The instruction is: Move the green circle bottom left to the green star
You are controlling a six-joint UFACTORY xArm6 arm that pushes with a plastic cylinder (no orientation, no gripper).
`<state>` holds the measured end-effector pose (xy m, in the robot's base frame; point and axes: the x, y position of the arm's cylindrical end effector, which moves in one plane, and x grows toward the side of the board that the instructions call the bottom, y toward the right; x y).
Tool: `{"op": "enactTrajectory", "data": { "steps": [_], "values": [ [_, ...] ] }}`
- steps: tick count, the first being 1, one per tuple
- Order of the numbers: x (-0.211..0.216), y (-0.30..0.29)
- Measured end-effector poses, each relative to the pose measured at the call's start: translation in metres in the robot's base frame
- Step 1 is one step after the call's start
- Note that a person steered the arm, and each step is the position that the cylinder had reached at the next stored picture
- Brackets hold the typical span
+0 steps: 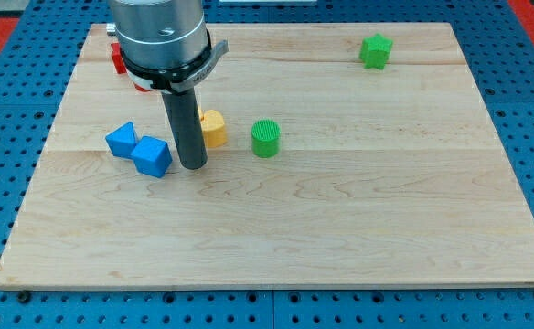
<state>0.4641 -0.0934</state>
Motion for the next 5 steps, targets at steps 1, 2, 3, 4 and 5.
{"op": "enactTrajectory", "data": {
  "steps": [1,2,3,4,5],
  "values": [
    [-0.001,-0.001],
    [-0.004,-0.001],
    [-0.005,0.012],
    [-0.026,0.026],
    [-0.045,0.053]
  ]
}}
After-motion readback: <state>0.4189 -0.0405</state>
